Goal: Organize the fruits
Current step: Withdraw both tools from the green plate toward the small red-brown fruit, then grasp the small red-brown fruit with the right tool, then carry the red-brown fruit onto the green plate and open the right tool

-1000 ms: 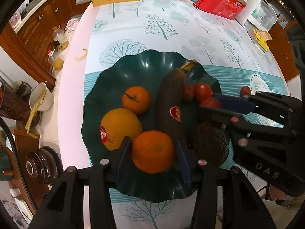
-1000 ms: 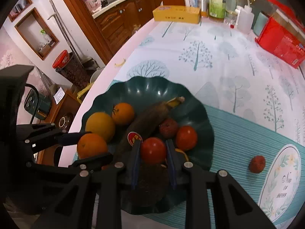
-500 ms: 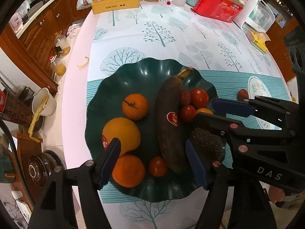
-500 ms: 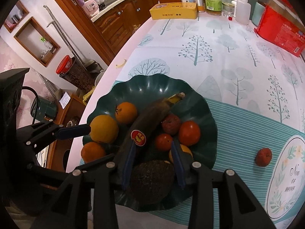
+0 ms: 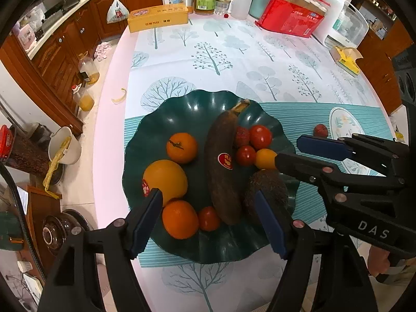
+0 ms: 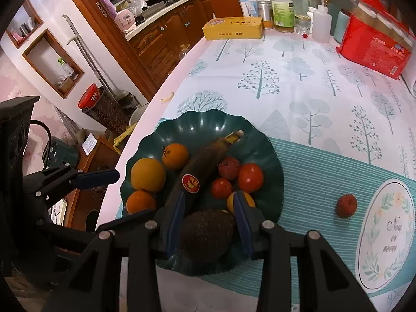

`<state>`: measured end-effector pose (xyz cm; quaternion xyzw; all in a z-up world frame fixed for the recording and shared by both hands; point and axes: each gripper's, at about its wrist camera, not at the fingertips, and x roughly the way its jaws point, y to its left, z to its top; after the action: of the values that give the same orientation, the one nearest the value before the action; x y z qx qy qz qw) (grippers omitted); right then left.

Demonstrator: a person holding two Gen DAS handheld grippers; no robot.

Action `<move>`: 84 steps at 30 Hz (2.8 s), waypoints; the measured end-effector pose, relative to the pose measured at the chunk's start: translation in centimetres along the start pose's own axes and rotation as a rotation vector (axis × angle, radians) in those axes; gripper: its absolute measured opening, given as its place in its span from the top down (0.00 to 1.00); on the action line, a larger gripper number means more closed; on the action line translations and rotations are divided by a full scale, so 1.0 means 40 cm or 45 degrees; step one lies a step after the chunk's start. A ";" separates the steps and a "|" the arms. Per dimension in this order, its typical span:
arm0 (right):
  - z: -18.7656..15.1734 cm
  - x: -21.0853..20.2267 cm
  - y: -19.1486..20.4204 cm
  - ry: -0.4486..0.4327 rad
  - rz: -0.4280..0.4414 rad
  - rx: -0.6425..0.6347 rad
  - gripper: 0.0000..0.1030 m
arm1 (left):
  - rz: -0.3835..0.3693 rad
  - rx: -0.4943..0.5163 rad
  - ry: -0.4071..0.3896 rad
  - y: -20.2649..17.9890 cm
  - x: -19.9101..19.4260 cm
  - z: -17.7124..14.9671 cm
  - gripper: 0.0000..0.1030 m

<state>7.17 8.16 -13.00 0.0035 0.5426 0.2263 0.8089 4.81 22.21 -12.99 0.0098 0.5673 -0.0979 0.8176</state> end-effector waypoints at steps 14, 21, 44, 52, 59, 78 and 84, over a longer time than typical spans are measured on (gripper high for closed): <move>-0.069 -0.099 -0.047 -0.086 -0.079 0.046 0.62 | -0.040 -0.031 -0.069 -0.028 -0.095 0.007 0.27; -0.072 -0.193 -0.143 -0.189 -0.190 0.115 0.62 | -0.029 -0.007 -0.151 -0.079 -0.134 0.082 0.22; -0.108 -0.090 -0.428 -0.121 -0.224 0.212 0.62 | 0.022 0.081 -0.103 -0.372 0.115 0.283 0.17; -0.107 0.006 -0.432 -0.043 -0.104 0.137 0.62 | 0.052 0.043 -0.013 -0.387 0.217 0.298 0.17; -0.095 0.064 -0.428 -0.014 -0.094 0.076 0.62 | 0.067 0.024 0.025 -0.388 0.254 0.302 0.17; -0.085 0.036 -0.429 -0.029 -0.131 0.155 0.69 | 0.024 0.068 0.026 -0.378 0.206 0.265 0.17; -0.094 -0.015 -0.409 -0.065 -0.181 0.189 0.69 | -0.008 0.098 0.003 -0.373 0.151 0.229 0.07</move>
<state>9.61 -7.64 -18.14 0.0308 0.5361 0.1275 0.8339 12.77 5.53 -13.95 0.0396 0.5642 -0.1222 0.8156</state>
